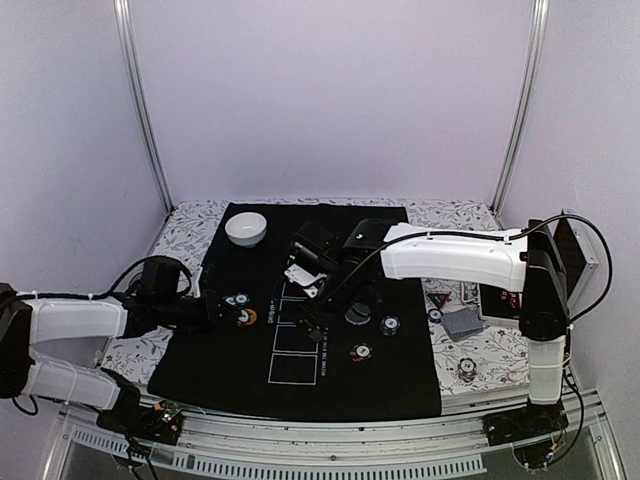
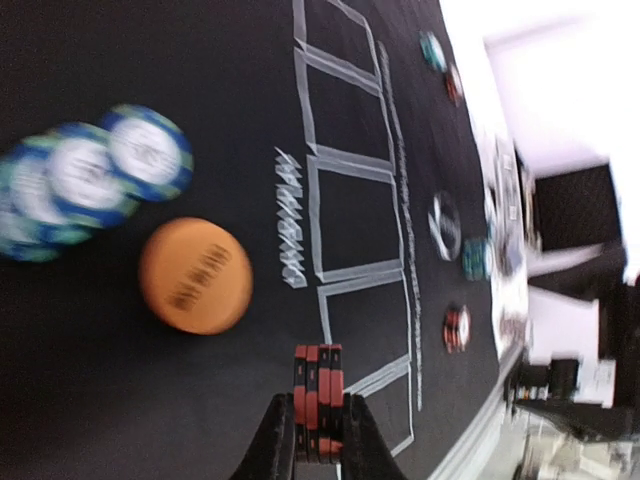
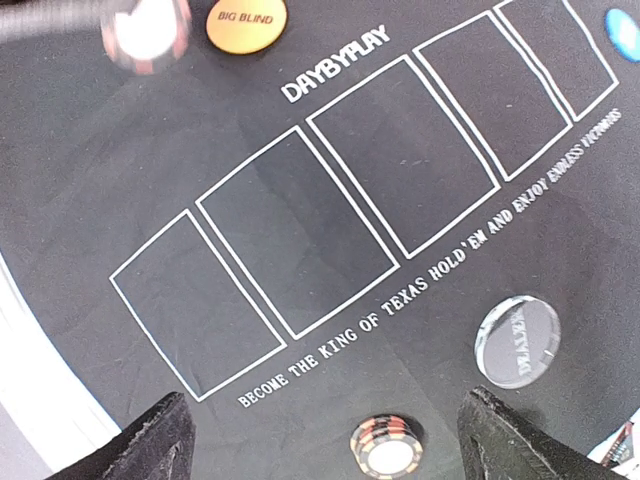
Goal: Distribute texas hold em gaming equipment
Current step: Place the poker chips pile at the big blind area, then pick up the pile of poker chips from the pile of poker chips.
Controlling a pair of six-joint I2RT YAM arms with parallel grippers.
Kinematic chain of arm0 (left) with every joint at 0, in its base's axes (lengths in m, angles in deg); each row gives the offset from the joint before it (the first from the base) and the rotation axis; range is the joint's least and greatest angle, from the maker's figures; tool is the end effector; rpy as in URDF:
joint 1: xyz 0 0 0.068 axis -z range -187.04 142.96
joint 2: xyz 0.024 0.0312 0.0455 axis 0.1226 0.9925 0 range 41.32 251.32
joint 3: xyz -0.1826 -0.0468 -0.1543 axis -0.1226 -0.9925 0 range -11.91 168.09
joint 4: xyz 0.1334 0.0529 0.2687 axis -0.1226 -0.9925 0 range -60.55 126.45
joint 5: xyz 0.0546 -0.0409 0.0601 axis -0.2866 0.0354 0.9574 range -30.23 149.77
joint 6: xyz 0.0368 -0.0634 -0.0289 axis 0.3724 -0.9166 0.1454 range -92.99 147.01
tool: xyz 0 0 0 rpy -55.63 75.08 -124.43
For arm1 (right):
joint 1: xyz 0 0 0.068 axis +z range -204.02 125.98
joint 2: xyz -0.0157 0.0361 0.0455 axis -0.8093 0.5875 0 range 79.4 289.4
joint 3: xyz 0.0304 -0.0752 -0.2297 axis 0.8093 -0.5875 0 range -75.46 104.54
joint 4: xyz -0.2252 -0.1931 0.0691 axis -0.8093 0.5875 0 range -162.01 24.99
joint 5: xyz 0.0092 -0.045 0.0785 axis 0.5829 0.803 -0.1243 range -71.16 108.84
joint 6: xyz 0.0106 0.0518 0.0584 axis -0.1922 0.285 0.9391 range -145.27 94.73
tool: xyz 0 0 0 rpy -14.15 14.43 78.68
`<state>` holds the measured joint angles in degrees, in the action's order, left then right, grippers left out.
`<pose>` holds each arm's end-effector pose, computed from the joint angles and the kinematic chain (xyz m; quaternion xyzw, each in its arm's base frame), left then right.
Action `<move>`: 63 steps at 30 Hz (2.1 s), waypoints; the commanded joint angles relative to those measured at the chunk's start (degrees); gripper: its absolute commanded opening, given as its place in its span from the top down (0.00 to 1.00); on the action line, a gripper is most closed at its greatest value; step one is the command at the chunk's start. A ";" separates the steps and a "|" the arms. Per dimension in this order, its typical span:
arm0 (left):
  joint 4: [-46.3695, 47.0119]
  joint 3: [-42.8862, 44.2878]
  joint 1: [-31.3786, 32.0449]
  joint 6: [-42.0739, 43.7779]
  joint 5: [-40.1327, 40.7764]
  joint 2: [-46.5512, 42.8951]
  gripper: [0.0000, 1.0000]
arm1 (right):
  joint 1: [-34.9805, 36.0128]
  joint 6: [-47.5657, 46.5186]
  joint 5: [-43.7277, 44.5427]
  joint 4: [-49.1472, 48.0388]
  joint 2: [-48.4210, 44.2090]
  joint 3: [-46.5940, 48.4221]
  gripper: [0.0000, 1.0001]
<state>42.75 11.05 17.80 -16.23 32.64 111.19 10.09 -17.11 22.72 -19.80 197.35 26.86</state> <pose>0.2446 -0.1472 0.0743 -0.0444 0.8875 -0.4040 0.2172 0.2131 0.4289 0.1685 -0.4543 0.8692 0.0865 0.1748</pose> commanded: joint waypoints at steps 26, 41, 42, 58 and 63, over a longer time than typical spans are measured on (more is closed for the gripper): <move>-1.29 -14.41 -20.41 -6.97 4.25 -6.51 0.67 | -0.41 -0.61 5.71 2.27 -2.72 -0.28 0.05; -16.89 -8.64 -20.24 -3.53 17.43 -20.74 0.25 | -0.58 -0.50 8.07 2.79 -3.32 0.15 0.01; -17.66 -7.84 -20.19 -3.10 18.26 -21.88 0.22 | -0.78 -0.08 8.68 3.22 -3.71 0.18 0.01; -20.87 9.50 -0.13 9.90 38.88 -15.98 0.02 | -18.20 21.51 -1.85 18.10 -32.48 -34.42 0.01; -18.35 10.65 0.93 10.51 36.82 -11.45 0.02 | -19.35 27.05 0.37 18.00 -33.31 -44.02 0.01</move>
<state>22.82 20.01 17.58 -7.91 69.12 97.66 -8.42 3.18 23.68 -3.15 164.52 -12.61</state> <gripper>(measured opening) 0.981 0.989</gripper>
